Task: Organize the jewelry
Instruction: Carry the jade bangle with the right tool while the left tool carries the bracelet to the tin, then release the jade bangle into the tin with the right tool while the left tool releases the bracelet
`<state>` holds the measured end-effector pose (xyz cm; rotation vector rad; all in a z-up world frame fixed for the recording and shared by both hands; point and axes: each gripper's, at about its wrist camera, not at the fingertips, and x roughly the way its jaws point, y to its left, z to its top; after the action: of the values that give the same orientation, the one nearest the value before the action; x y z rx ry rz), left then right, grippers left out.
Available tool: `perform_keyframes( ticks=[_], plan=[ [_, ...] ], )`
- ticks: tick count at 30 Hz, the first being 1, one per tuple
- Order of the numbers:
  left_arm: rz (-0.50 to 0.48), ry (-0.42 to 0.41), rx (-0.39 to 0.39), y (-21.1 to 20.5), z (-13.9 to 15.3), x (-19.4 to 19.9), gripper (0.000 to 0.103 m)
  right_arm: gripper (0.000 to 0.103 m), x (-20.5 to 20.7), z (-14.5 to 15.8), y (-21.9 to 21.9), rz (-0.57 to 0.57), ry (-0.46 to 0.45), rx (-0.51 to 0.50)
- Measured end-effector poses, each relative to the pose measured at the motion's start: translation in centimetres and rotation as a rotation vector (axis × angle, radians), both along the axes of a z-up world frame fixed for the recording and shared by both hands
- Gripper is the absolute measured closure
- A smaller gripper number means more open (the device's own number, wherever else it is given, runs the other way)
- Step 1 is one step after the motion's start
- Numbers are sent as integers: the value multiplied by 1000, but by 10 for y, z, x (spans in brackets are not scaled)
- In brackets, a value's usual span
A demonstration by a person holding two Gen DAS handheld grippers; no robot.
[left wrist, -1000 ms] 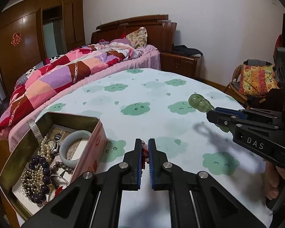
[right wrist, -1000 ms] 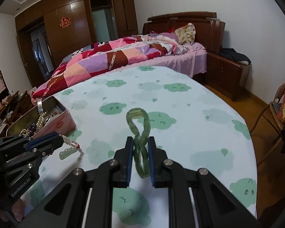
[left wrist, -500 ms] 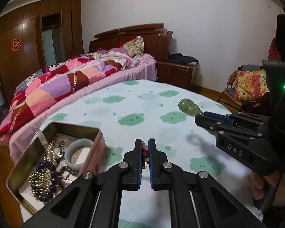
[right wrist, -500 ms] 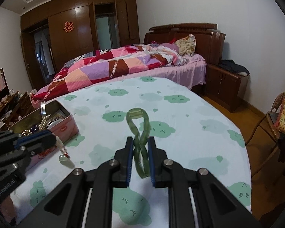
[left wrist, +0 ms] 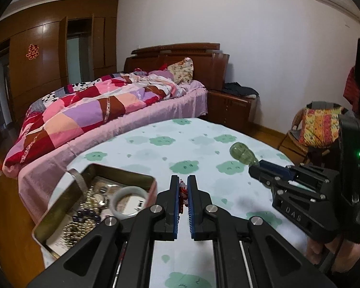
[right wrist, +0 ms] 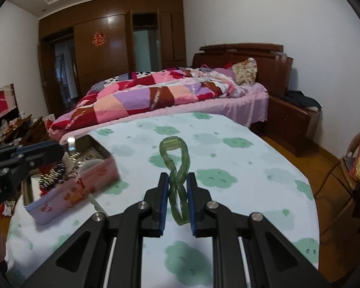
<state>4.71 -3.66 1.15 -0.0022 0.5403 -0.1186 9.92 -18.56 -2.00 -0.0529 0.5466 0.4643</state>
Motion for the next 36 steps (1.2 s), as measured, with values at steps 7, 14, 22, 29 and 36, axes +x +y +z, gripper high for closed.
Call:
perform_keyframes(
  ticks=[7,14,22,29,36],
  plan=[
    [61,-35,-23,30,16,-7,98,85,-6,20,31,79,-25,10],
    [136,-67,-52,67,28,-14,98,85,-6,29,65,158,-19,17],
    [190,-48,-60,95,23,-9,98,85,-7,28,116,267,11,5],
    [217,23,-72,109,-6,6,98,85,0,1,152,336,98,-26],
    [265,110,-64,122,-38,15,97,82,4,-26,165,359,174,-83]
  ],
)
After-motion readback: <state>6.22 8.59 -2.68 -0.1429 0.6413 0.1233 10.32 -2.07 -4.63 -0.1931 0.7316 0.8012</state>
